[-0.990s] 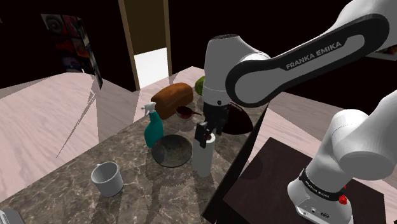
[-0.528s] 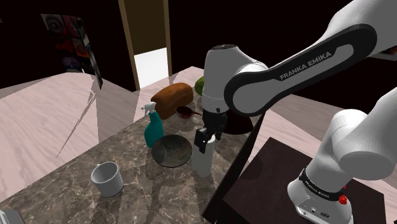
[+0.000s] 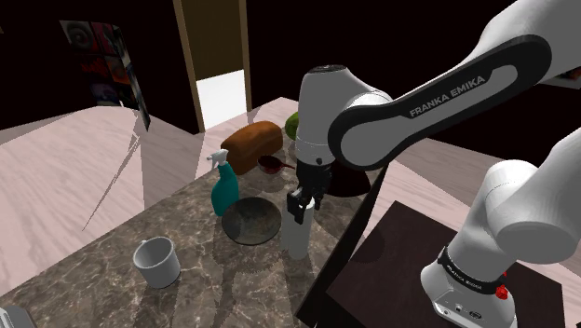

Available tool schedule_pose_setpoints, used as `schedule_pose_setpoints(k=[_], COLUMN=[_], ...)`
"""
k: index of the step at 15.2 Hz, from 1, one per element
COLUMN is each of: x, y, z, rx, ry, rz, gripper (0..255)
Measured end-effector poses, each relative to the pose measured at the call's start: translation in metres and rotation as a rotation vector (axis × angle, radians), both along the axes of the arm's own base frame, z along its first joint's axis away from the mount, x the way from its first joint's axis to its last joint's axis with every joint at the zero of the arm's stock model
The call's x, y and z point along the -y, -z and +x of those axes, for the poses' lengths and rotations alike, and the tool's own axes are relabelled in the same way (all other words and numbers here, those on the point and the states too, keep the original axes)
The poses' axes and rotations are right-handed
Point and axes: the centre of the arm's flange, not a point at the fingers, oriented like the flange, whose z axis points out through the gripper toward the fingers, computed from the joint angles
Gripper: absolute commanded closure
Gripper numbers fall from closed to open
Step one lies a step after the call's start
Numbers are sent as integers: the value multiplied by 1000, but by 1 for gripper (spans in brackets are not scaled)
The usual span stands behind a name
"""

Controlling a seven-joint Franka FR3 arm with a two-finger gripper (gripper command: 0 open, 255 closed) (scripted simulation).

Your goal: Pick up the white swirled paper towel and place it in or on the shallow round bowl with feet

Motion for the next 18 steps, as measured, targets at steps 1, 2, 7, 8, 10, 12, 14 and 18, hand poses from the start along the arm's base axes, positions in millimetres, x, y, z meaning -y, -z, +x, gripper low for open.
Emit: schedule_pose_setpoints(k=[1, 2, 7, 8, 10, 12, 14, 18], x=[0, 0, 0, 0, 0, -1, -1, -1], y=[0, 0, -2, -7, -16, -26, -37, -58], z=[0, 0, 0, 0, 0, 0, -1, 0], rx=[0, 0, 0, 0, 0, 0, 0, 0], ry=[0, 0, 0, 0, -1, 0, -1, -1], rz=[0, 0, 0, 0, 0, 0, 0, 0], gripper=[255, 255, 255, 255, 255, 255, 255, 255])
